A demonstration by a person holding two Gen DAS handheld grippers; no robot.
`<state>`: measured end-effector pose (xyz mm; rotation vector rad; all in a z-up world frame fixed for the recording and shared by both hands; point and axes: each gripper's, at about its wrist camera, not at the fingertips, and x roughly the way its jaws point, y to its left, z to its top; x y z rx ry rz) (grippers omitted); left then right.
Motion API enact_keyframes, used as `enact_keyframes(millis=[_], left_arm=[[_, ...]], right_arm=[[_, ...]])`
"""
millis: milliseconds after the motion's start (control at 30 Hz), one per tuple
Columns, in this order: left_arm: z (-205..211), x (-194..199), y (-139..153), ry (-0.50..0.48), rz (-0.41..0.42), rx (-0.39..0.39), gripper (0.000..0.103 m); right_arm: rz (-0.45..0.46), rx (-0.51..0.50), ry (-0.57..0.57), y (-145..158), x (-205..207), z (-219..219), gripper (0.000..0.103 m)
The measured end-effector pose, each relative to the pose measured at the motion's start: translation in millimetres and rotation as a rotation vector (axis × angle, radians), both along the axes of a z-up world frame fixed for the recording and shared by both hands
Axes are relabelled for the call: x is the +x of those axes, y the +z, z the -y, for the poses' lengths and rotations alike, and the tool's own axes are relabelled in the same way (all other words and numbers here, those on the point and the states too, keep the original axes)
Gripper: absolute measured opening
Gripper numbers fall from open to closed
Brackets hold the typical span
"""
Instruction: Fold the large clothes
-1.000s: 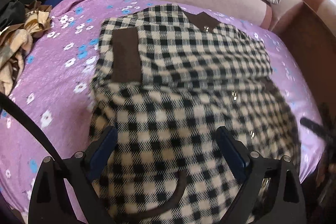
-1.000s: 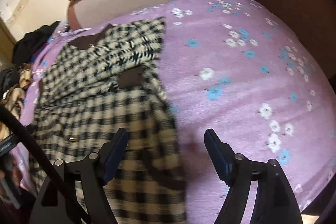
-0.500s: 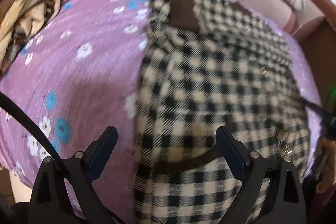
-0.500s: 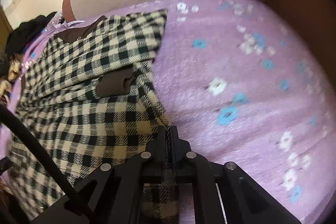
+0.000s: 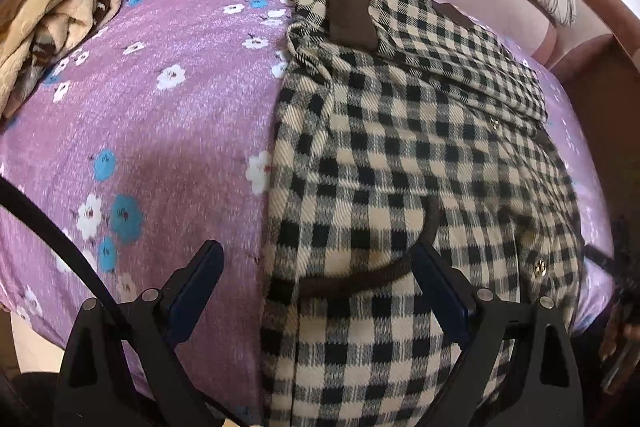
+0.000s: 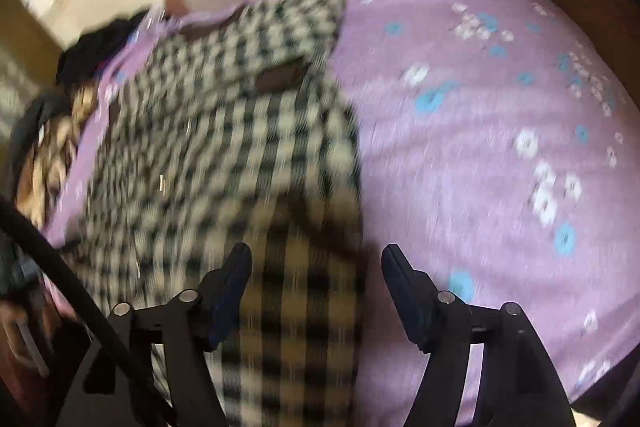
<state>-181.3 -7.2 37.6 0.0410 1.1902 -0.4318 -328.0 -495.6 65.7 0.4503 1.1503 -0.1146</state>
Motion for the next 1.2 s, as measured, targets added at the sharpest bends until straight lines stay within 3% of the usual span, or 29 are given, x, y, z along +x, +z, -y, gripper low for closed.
enact_keyframes(millis=[100, 200, 300, 433, 500, 600, 833, 1033, 1200], left_arm=[[-3, -9, -2, -0.003, -0.010, -0.001, 0.094], [-11, -18, -1, 0.001, -0.012, -0.020, 0.094], [-21, -26, -3, 0.008, -0.016, -0.019, 0.094], [-28, -35, -4, 0.010, -0.008, -0.010, 0.094], [-33, -37, -3, 0.021, -0.005, -0.012, 0.094], [-43, -37, -2, 0.046, -0.009, -0.037, 0.094], [-46, -37, -3, 0.038, -0.031, -0.099, 0.094], [-43, -46, -8, 0.030, -0.041, -0.084, 0.094], [-41, -61, -12, -0.023, -0.034, -0.053, 0.094]], right_arm=[[-0.038, 0.016, -0.031, -19, -12, -8, 0.070], [0.012, -0.027, 0.047, -8, -17, -17, 0.007], [0.036, -0.127, 0.062, 4, -22, -18, 0.006], [0.022, -0.085, 0.043, -1, -26, -10, 0.006], [0.030, -0.040, 0.031, 0, -34, -7, 0.012], [0.042, 0.090, -0.008, -2, -45, -2, 0.070], [0.014, 0.163, 0.009, -17, -60, -14, 0.071], [0.015, 0.161, 0.089, -15, -55, -28, 0.071], [0.029, 0.200, 0.058, -20, -55, -22, 0.072]])
